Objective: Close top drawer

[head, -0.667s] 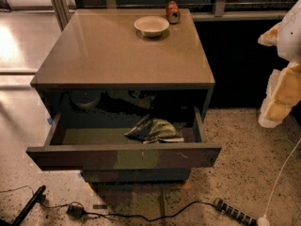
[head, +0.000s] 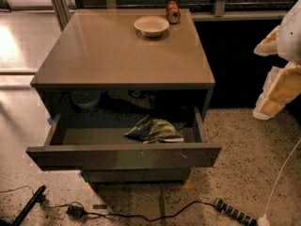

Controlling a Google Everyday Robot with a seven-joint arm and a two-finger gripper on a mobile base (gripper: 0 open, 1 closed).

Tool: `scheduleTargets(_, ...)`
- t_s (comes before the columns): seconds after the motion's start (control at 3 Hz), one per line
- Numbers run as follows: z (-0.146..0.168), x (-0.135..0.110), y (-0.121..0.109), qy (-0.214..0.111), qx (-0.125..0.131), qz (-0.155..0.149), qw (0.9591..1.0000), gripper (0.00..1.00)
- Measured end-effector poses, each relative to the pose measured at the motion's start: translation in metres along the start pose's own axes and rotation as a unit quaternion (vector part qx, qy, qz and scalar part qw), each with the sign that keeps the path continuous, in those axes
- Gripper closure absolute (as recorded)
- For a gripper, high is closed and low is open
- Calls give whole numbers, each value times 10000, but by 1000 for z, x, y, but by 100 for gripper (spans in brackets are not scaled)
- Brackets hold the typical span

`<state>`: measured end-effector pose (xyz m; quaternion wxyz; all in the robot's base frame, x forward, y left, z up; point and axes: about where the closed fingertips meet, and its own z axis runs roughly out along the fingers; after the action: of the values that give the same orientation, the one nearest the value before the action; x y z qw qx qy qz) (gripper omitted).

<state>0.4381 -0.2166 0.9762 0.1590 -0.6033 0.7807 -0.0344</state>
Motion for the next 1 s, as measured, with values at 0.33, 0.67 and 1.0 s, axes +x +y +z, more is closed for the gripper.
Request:
scheduleTargets(0.33, 0, 0, 0, 0, 0, 0, 10000, 52)
scheduleTargets(0.67, 0, 0, 0, 0, 0, 0, 10000, 75)
scheduleTargets(1.0, 0, 0, 0, 0, 0, 0, 10000, 98)
